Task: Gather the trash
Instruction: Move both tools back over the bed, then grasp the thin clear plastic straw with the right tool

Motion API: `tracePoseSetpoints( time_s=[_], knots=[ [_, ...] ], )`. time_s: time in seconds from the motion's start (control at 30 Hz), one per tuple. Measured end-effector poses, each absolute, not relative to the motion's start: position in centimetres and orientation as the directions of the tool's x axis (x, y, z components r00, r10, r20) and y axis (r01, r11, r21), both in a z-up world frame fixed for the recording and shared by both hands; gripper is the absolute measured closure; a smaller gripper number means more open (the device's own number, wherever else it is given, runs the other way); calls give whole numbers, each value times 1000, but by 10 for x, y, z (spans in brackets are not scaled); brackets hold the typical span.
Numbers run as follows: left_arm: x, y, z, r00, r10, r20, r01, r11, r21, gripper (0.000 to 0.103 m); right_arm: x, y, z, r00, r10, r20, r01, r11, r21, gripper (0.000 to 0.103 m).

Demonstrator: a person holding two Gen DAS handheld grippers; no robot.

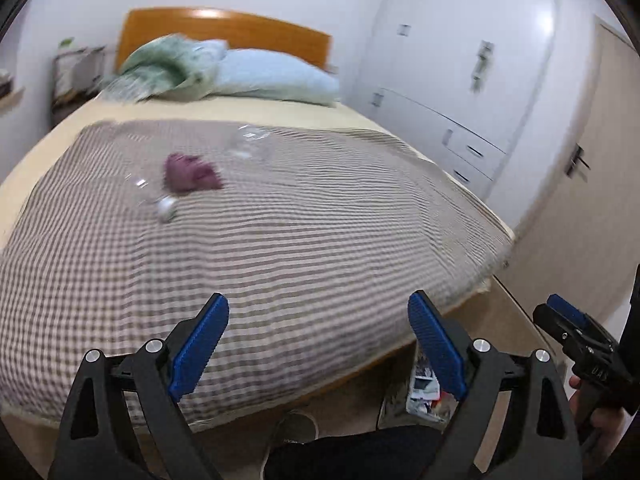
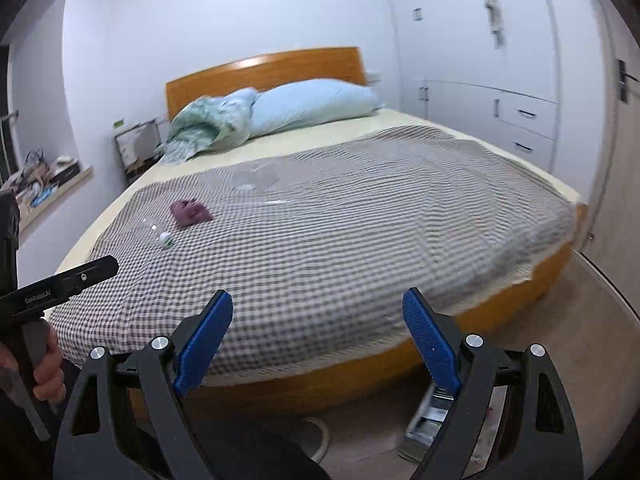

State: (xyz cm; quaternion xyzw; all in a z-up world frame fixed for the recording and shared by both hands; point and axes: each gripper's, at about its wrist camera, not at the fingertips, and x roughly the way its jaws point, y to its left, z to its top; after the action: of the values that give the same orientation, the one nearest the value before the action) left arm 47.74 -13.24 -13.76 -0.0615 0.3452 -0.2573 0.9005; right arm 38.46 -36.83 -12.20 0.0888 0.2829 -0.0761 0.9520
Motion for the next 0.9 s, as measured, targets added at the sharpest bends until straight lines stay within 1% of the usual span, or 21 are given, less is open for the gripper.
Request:
tracePoseSetpoints(
  time_s=[0.1, 0.2, 0.3, 0.37, 0.43, 0.5, 0.57, 0.67, 0.73, 0.77, 0.8, 0.87, 0.9],
  knots=[
    [493, -109, -140, 642, -492, -589, 384, 870, -308, 15, 414, -360, -131, 813, -55, -579, 157, 979, 127, 20],
    [513, -91, -149, 642, -461, -613, 337, 887, -315, 15, 446, -344, -127, 791, -26, -611, 94, 992, 80, 20],
    [550, -73, -152, 627, -460, -629, 329, 888, -321, 15, 494, -339, -129, 765, -6, -644, 25, 999, 20, 20],
    [576, -64, -149, 644, -436, -629, 339, 899, -276, 15, 537, -335, -133, 739, -16, -674, -28, 998, -54, 20],
    [611, -52, -145, 675, -370, -639, 306, 928, -214, 15, 587, -329, -140, 714, -27, -699, -90, 987, -130, 20],
    [637, -39, -142, 679, -350, -645, 276, 936, -217, 15, 644, -323, -153, 674, -16, -739, -167, 971, -173, 20],
    [671, -24, -140, 655, -361, -664, 268, 933, -242, 15, 695, -317, -167, 635, -5, -772, -228, 954, -194, 20],
    [709, -16, -139, 645, -330, -689, 269, 942, -199, 15, 764, -310, -191, 613, -20, -790, -294, 922, -252, 20],
    [728, -18, -140, 621, -329, -711, 291, 940, -180, 15, 809, -309, -210, 586, -19, -810, -331, 907, -261, 42],
    [741, -22, -140, 601, -332, -727, 301, 937, -179, 15, 823, -310, -216, 574, -18, -819, -339, 905, -258, 47],
    [753, -24, -141, 588, -331, -738, 306, 936, -176, 15, 838, -312, -224, 560, -6, -828, -350, 905, -243, 49],
    [775, -34, -143, 567, -308, -764, 317, 938, -143, 15, 861, -315, -239, 540, 17, -841, -365, 906, -216, 49],
    [784, -38, -145, 562, -295, -773, 320, 939, -125, 15, 869, -318, -247, 521, 30, -853, -371, 908, -195, 51]
  ],
)
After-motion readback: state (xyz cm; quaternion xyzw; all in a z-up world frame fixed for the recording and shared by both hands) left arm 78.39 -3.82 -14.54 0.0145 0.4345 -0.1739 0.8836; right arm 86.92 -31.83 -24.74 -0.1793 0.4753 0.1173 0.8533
